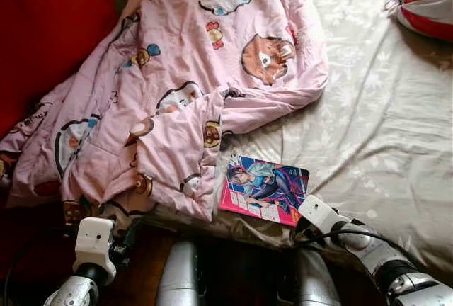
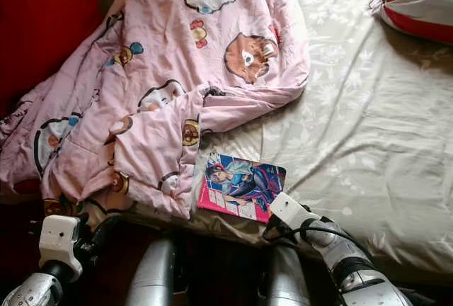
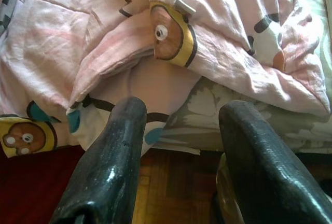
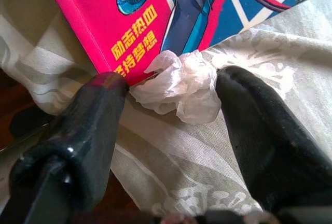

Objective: Clean up the room

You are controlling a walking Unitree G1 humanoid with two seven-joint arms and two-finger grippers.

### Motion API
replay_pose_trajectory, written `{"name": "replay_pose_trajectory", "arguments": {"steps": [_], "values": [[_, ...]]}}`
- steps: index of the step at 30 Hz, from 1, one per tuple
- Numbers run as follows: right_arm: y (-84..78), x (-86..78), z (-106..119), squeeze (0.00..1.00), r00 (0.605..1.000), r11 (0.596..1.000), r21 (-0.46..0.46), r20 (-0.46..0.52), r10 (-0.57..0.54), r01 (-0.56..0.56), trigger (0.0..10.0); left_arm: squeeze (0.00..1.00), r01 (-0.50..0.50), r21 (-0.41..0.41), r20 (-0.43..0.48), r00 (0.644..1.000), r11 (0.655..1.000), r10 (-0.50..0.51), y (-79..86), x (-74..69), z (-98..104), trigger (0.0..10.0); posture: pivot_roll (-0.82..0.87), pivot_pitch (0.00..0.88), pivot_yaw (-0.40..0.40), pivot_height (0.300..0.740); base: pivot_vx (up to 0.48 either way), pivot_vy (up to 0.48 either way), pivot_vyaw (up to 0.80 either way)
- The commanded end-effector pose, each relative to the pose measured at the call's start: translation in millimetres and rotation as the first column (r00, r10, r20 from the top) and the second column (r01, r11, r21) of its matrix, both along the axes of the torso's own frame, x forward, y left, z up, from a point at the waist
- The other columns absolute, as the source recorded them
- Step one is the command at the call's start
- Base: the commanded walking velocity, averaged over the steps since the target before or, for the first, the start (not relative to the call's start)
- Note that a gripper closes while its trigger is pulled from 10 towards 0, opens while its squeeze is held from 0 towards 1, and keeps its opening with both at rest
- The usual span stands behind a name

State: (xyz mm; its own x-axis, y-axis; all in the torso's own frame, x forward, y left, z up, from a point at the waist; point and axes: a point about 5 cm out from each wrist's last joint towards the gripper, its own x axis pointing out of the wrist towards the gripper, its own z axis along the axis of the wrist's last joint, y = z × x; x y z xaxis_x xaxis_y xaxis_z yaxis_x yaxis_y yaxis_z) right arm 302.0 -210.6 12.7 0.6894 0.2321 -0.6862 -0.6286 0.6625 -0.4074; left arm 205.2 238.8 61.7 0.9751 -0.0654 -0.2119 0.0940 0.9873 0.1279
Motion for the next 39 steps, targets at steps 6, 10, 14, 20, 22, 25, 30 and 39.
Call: {"name": "replay_pose_trajectory", "arguments": {"steps": [6,10,14,20,22,25,30,39], "values": [[-7.1,-3.7,-0.6,0.0,0.999,0.999,0.05,-0.051,-0.007,0.009,10.0,0.0,-0.006,0.013,-0.035,0.999,1.0,0.006,6.2,-6.4,-1.4,10.0,0.24,0.367,0.071,0.631,0.0,0.0,0.0],[-7.7,-3.4,1.5,0.0,0.997,0.997,0.069,-0.072,0.021,-0.016,10.0,0.0,-0.003,0.016,-0.039,0.999,1.0,0.003,6.6,-6.8,-1.1,10.0,0.24,0.366,0.076,0.631,0.0,0.0,0.0],[-7.7,-3.2,3.6,0.0,0.992,0.995,0.063,-0.099,0.077,-0.071,10.0,0.0,0.002,0.019,-0.044,0.999,1.0,-0.001,7.0,-7.3,-0.8,10.0,0.25,0.366,0.081,0.631,0.0,0.0,0.0],[-10.8,0.5,7.8,0.0,0.989,0.992,-0.029,-0.078,0.122,-0.125,10.0,0.0,0.008,0.02,-0.045,0.999,1.0,-0.007,7.2,-6.6,0.0,10.0,0.25,0.368,0.087,0.631,0.0,0.0,0.0],[-11.6,1.8,9.2,0.0,0.988,0.988,-0.06,-0.07,0.135,-0.139,10.0,0.0,0.01,0.021,-0.046,0.999,1.0,-0.009,7.3,-6.5,0.4,10.0,0.25,0.367,0.087,0.631,0.0,0.0,0.0],[-13.2,4.0,11.3,0.0,0.99,0.987,-0.088,-0.054,0.13,-0.134,10.0,0.0,0.009,0.022,-0.047,0.999,1.0,-0.008,7.4,-6.4,0.4,10.0,0.25,0.368,0.089,0.631,0.0,0.0,0.0],[-14.6,4.2,11.6,0.0,0.988,0.981,-0.123,-0.054,0.146,-0.152,10.0,0.0,0.012,0.024,-0.052,0.999,1.0,-0.011,7.1,-6.9,-0.7,10.0,0.26,0.368,0.092,0.631,0.0,0.0,0.0],[-12.2,0.4,9.8,0.0,0.969,0.966,-0.112,-0.108,0.221,-0.233,10.0,0.0,0.02,0.025,-0.055,0.998,0.999,-0.019,6.3,-6.8,0.2,10.0,0.26,0.368,0.095,0.631,0.0,0.0,0.0]]}}
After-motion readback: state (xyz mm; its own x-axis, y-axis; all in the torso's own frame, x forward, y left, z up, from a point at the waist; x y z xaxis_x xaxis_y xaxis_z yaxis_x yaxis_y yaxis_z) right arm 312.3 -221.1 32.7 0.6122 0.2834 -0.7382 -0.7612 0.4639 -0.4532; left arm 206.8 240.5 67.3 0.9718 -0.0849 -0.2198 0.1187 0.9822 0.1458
